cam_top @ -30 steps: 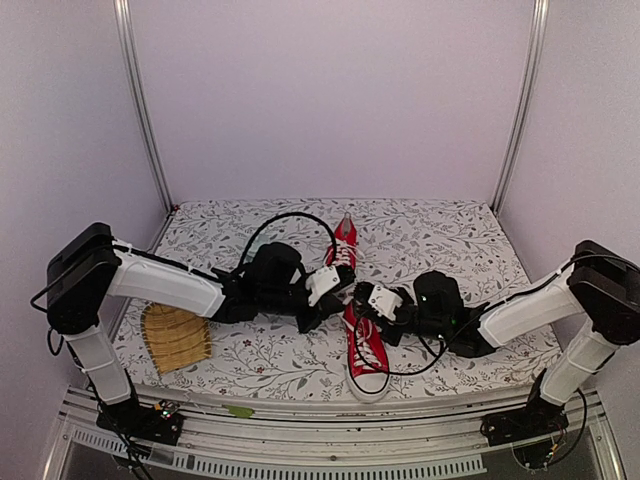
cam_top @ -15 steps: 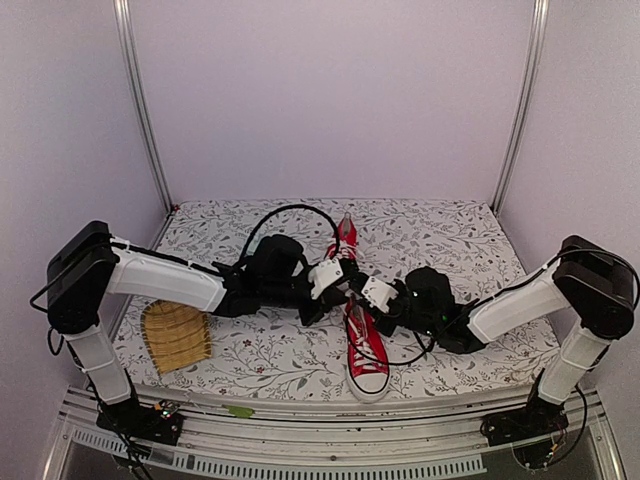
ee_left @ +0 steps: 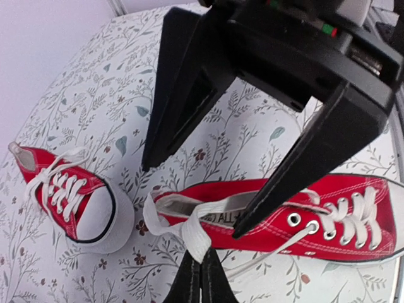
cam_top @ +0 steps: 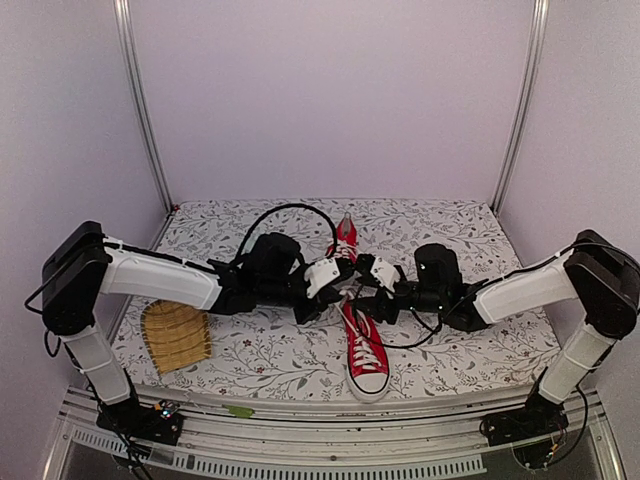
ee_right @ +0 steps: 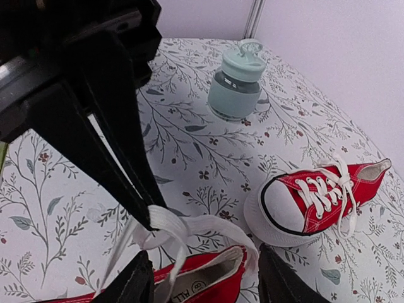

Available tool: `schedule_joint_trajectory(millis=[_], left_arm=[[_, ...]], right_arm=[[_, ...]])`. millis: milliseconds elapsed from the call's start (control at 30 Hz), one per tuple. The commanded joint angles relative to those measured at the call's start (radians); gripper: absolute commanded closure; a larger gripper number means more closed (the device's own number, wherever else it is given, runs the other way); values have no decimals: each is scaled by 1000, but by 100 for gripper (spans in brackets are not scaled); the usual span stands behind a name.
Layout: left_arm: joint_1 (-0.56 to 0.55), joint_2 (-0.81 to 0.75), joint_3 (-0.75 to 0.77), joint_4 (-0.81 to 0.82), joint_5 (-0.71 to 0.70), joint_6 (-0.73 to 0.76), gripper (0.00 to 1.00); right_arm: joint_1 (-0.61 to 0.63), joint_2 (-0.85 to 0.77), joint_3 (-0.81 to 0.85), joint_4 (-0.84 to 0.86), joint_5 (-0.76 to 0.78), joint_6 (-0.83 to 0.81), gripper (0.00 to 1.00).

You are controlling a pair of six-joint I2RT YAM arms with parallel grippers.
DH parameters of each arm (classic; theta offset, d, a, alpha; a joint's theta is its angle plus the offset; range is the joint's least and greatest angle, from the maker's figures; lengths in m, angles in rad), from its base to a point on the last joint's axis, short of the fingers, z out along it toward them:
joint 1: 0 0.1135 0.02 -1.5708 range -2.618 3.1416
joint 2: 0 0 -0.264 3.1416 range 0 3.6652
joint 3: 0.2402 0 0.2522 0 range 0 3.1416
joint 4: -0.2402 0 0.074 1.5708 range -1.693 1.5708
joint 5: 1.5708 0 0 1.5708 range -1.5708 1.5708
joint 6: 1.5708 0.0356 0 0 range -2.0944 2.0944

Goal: Tie the shoes
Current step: Adjust the shoelace on the shoe.

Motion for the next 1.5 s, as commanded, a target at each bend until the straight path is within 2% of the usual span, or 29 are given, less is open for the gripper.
schedule_joint_trajectory(millis=[0, 233, 433, 600, 767, 967, 1333, 1467], left_arm=[[2, -35, 0, 13, -18, 13, 100], [2, -33, -8, 35, -7, 13, 100], [3, -33, -10, 45, -10, 6, 100], [3, -60, -27, 76, -10, 3, 100], [-12, -74, -36, 86, 48, 60, 100], [-22, -86, -36, 116, 93, 70, 100], [-17, -67, -24, 121, 60, 45, 100], [-2, -70, -31, 138, 101, -6, 100]], right_arm=[[-26, 95, 89, -38, -75, 46, 43], [-80, 152, 113, -5, -167, 71, 44], [-115, 197, 128, -4, -256, 85, 49], [-162, 134, 89, 34, -378, 155, 49], [-163, 60, 37, 43, -385, 118, 47], [-159, 45, 28, 58, -429, 95, 46], [-135, 150, 100, 68, -469, 42, 51], [-131, 170, 107, 93, -465, 47, 52]])
